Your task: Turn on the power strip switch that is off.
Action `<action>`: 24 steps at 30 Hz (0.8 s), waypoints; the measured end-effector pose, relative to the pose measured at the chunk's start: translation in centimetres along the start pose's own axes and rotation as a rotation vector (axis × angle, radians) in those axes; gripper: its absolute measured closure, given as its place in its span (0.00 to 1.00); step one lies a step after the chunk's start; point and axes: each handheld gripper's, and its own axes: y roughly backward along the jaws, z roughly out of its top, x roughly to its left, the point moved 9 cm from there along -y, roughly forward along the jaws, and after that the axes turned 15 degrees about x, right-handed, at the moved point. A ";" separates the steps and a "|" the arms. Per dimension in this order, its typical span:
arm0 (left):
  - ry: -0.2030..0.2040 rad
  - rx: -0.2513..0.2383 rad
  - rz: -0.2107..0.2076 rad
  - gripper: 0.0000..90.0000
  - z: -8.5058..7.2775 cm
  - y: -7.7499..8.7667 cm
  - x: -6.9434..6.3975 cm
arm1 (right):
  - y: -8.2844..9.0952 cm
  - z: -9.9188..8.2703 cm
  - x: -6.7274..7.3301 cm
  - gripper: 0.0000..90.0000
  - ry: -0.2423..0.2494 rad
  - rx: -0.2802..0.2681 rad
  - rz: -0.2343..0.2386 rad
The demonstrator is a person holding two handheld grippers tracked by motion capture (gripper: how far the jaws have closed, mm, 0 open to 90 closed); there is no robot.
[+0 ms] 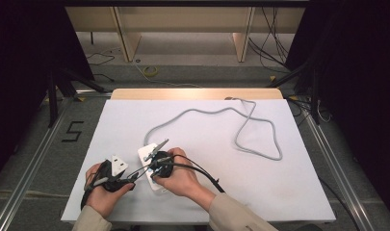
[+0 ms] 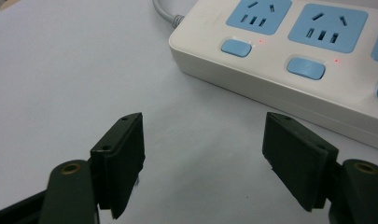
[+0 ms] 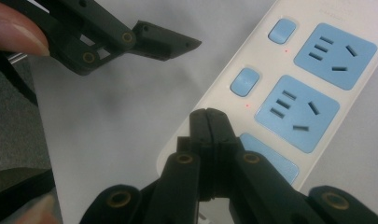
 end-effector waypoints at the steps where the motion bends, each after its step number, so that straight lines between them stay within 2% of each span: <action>1: 0.004 -0.002 -0.001 0.33 0.0 0.0 0.0 | 0.0 0.0 0.0 1.00 -0.002 0.001 0.001; 7: 0.004 -0.002 0.000 0.33 0.0 0.0 0.0 | 0.0 0.0 -0.1 1.00 0.009 0.020 -0.012; 24: 0.005 -0.003 0.001 0.33 0.0 0.0 0.0 | -0.2 0.4 0.2 1.00 0.028 0.031 -0.032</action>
